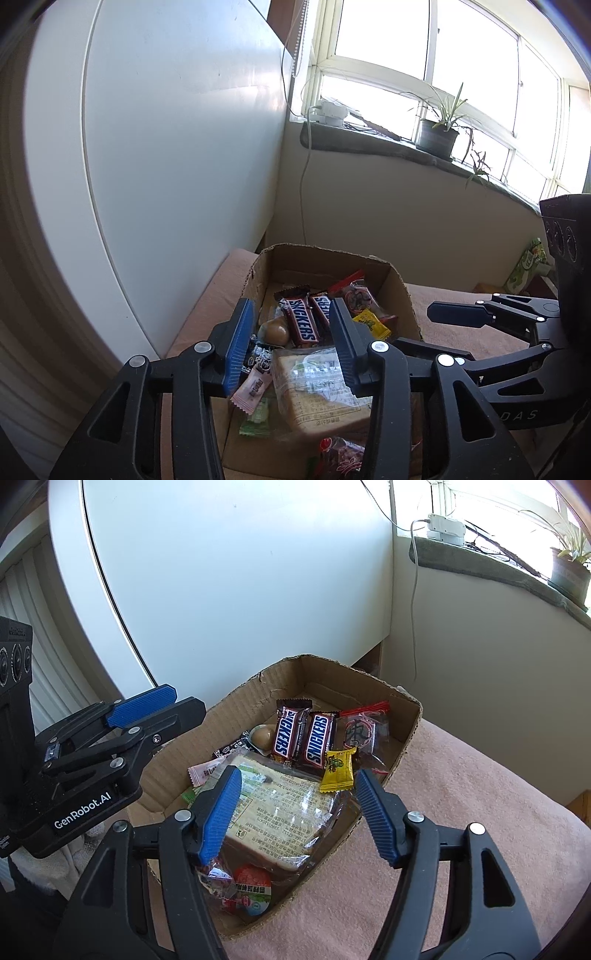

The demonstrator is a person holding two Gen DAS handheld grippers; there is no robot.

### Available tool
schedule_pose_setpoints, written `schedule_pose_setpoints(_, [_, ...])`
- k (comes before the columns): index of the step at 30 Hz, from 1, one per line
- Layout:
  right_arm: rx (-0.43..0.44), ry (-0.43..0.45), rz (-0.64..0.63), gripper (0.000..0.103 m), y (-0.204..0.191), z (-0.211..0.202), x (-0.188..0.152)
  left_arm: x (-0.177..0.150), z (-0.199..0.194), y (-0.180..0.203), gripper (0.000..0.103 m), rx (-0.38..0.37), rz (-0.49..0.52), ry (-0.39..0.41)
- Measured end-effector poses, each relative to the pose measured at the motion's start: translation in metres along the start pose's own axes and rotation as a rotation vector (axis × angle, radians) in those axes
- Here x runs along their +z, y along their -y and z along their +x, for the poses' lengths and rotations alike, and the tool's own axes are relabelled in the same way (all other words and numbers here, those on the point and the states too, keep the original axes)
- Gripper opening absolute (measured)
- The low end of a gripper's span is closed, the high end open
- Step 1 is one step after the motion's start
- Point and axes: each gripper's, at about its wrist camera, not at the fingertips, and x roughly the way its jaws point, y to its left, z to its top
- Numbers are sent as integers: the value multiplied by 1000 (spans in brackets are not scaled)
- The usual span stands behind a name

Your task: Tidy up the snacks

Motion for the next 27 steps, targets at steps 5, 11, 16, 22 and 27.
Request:
schedule_pose_setpoints(5, [-29,9,-11,79,-1,-8,-4,-1,-4,0,61,15,0,10])
schedule_pose_setpoints(11, [-55,51,5,82,-1,-31,-17,-8,-17,5,69,35,32,40])
schedule_pose_setpoints(16, [-87,95,23,89,-2,-53,-29,-12,-33,12,70,20,51,72])
schedule_pose_setpoints(22, [-129,145,49,92,-1,-80,-45,-24,-51,19,77,34,69,102])
schedule_pose_setpoints(27, [-166,150,47,95,-3,-89,-60,-36,-65,19,81,30,47,110])
